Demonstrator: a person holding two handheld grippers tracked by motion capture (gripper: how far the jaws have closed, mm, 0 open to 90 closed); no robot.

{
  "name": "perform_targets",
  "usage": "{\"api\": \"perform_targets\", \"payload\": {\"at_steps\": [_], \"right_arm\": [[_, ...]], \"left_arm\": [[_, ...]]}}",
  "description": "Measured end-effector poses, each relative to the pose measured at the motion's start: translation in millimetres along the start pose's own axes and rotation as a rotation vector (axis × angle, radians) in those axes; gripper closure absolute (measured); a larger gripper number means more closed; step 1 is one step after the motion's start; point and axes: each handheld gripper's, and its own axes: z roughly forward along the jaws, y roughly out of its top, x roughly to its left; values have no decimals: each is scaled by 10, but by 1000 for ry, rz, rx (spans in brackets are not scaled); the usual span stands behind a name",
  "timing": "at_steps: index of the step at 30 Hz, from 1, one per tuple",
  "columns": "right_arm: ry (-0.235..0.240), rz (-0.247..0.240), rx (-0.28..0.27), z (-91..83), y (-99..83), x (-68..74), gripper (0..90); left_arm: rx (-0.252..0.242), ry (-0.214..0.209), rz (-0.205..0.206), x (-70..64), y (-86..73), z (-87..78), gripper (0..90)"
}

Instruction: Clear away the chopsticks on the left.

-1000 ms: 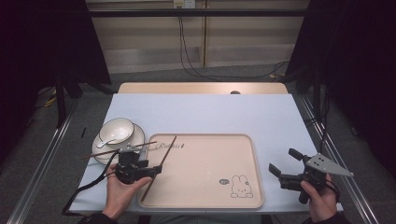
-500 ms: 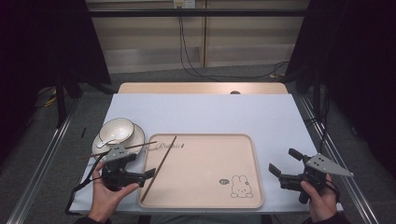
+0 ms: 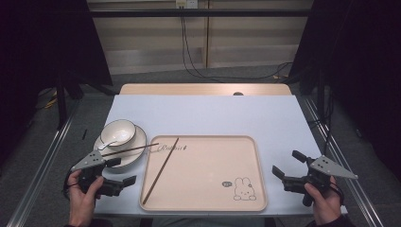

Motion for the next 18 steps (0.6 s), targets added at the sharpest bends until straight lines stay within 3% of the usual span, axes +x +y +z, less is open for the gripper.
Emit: {"api": "perform_targets", "payload": {"at_steps": [7, 14, 16, 18], "right_arm": [[2, 1, 3, 0, 0, 0, 30], [3, 0, 5, 1, 0, 0, 31], [3, 0, 5, 2, 0, 1, 32], [3, 1, 7, 2, 0, 2, 32]], "left_arm": [[0, 12, 24, 138, -69, -163, 40], [19, -16, 0, 371, -139, -325, 57], [15, -10, 9, 438, -159, -353, 57], [20, 7, -10, 524, -172, -374, 57]]}}
